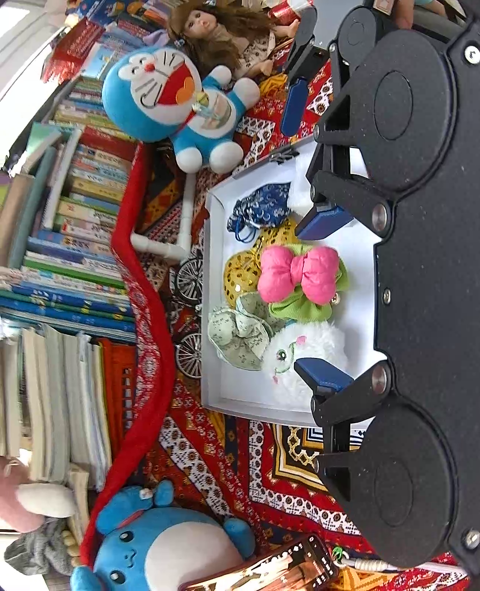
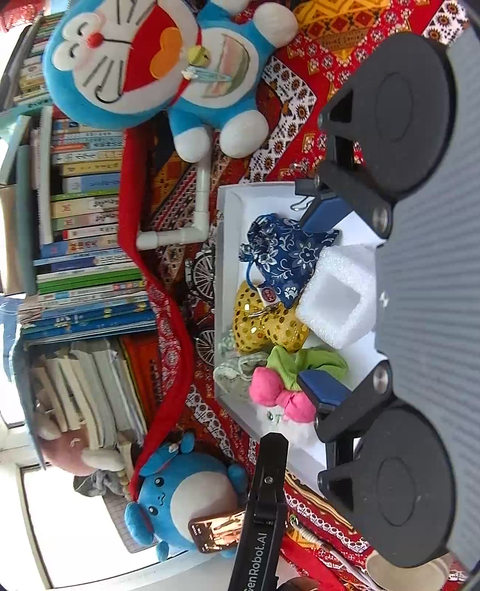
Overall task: Organize soft objects
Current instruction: 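Release the scrunchie into the tray while the right tool releases the foam block, then withdraw both tools from the tray toward the lilac sock and blue packet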
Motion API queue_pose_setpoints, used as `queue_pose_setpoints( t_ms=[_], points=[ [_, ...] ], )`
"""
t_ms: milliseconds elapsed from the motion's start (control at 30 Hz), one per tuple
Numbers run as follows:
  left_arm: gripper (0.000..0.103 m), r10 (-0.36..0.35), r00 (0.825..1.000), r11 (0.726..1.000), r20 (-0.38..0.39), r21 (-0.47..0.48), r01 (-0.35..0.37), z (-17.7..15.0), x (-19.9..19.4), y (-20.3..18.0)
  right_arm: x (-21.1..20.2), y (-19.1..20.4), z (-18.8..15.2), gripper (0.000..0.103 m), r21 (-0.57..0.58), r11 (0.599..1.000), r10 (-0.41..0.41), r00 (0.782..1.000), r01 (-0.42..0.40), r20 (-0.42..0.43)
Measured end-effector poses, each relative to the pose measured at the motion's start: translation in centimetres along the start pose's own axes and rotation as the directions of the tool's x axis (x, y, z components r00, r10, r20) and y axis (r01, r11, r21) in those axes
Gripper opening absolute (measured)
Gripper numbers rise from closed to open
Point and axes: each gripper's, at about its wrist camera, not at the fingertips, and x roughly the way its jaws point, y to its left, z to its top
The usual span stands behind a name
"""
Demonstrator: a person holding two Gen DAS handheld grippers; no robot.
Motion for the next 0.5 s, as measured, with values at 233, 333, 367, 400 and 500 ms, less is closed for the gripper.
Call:
queue_pose_setpoints(
  t_ms=[233, 333, 367, 400, 500],
  points=[
    [0.074, -0.018, 0.997, 0.999, 0.075, 0.032, 0.015, -1.9, -3.9, -1.2, -3.7, -0.1, -0.4, 0.095, -0.021, 1.000, 0.012, 0.997, -0.010, 0.073],
    [0.075, -0.033, 0.994, 0.998, 0.108, 0.050, 0.027, -2.9, -5.6, -2.0, -5.3, -0.3, -0.7, 0.096, -0.022, 1.000, 0.023, 0.994, -0.021, 0.102],
    [0.075, -0.036, 0.992, 0.998, 0.120, 0.055, 0.030, -3.2, -6.1, -2.2, -5.9, -0.4, -0.8, 0.097, -0.021, 0.999, 0.028, 0.993, -0.025, 0.112],
    [0.075, -0.041, 0.990, 0.998, 0.133, 0.058, 0.034, -3.6, -6.7, -2.5, -6.4, -0.5, -0.9, 0.097, -0.021, 0.999, 0.031, 0.992, -0.029, 0.119],
    [0.076, -0.054, 0.983, 0.996, 0.175, 0.079, 0.041, -4.7, -8.3, -3.3, -8.0, -0.8, -1.4, 0.100, -0.028, 0.999, 0.038, 0.988, -0.034, 0.147]
  ],
)
